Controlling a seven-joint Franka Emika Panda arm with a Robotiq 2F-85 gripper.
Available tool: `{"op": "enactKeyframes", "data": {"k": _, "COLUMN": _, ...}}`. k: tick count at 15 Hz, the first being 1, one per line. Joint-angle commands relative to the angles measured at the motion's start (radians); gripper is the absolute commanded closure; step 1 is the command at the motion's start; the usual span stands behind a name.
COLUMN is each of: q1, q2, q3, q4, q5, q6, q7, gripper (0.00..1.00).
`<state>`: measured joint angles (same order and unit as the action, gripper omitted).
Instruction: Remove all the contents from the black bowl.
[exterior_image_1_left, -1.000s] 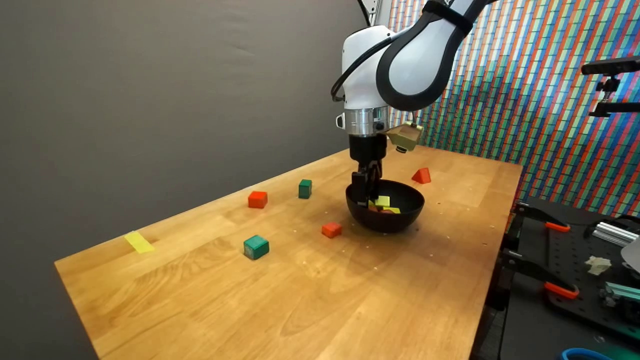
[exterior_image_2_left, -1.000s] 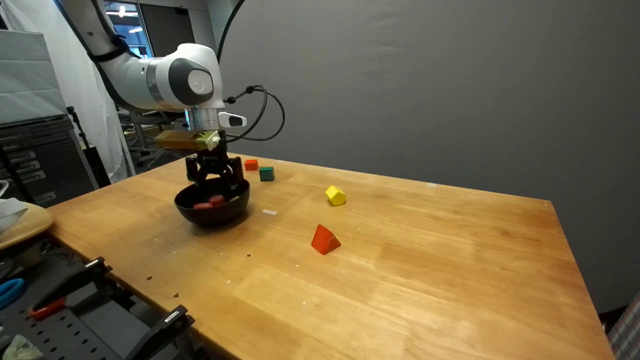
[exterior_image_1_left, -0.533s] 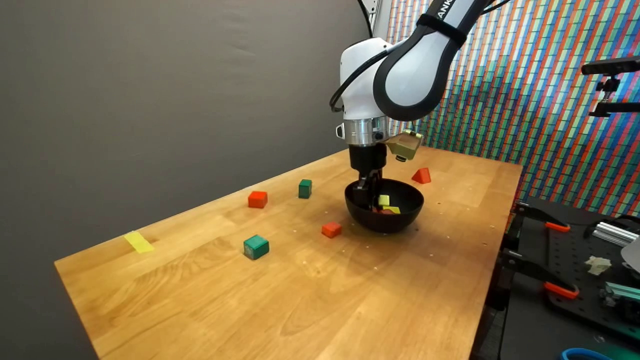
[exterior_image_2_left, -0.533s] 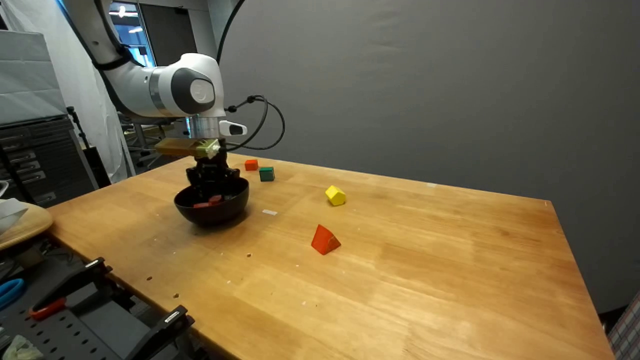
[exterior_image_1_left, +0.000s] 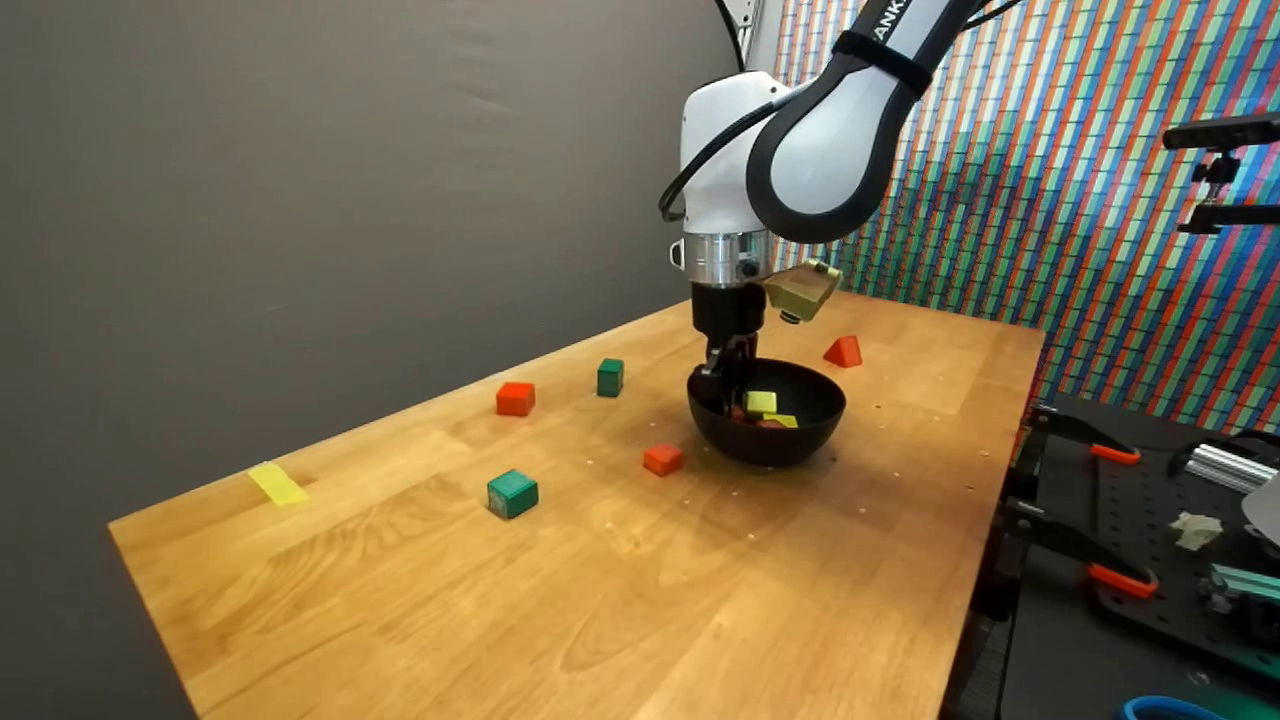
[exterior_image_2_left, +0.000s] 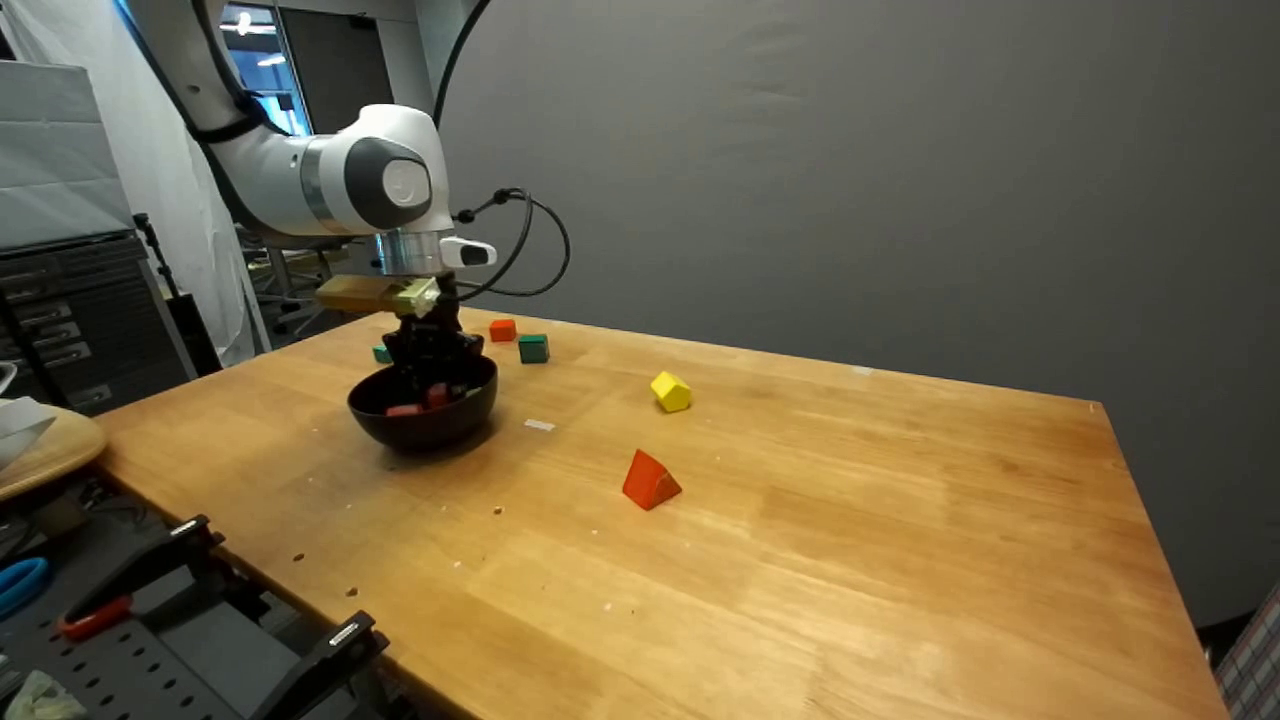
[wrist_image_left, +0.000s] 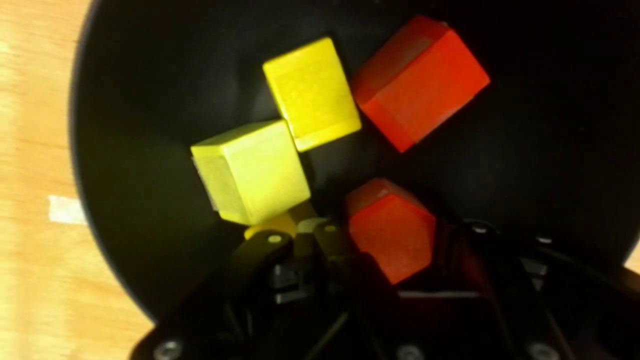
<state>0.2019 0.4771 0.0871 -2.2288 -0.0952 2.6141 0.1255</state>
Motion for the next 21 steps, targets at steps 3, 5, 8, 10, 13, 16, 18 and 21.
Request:
{"op": "enactKeyframes", "data": {"k": 3, "q1": 0.102, "q2": -0.141, "q3": -0.098, "q4": -0.135, "q5": -0.094, "q6": 0.179, "q7": 0.186, "gripper": 0.75}}
{"op": "enactKeyframes", "data": {"k": 5, "q1": 0.166, "q2": -0.184, "q3": -0.159, "q4": -0.163, "q5": -0.184, "q6": 0.230, "q7": 0.267, "gripper": 0.75}}
{"op": "enactKeyframes", "data": {"k": 8, "q1": 0.255, "q2": -0.234, "q3": -0.246, "q4": -0.154, "q5": -0.370, "q6": 0.218, "q7": 0.388, "gripper": 0.75}}
{"op": "enactKeyframes", "data": {"k": 10, "q1": 0.262, "q2": -0.237, "q3": -0.235, "q4": -0.110, "q5": -0.412, "q6": 0.190, "q7": 0.360, "gripper": 0.75}}
{"op": "enactKeyframes", "data": {"k": 13, "q1": 0.241, "q2": -0.226, "q3": -0.182, "q4": -0.053, "q5": -0.376, "q6": 0.190, "q7": 0.259, "gripper": 0.75}}
{"op": "enactKeyframes", "data": {"k": 16, "q1": 0.145, "q2": -0.158, "q3": -0.039, "q4": 0.035, "q5": -0.262, "q6": 0.172, "q7": 0.062, "gripper": 0.75}}
{"op": "enactKeyframes", "data": {"k": 18, "q1": 0.058, "q2": -0.077, "q3": 0.092, "q4": 0.110, "q5": -0.154, "q6": 0.131, "q7": -0.089, "gripper": 0.75}}
{"op": "enactKeyframes", "data": {"k": 21, "q1": 0.000, "q2": 0.095, "q3": 0.165, "q4": 0.292, "q5": -0.011, "q6": -0.039, "q7": -0.275, "gripper": 0.75}}
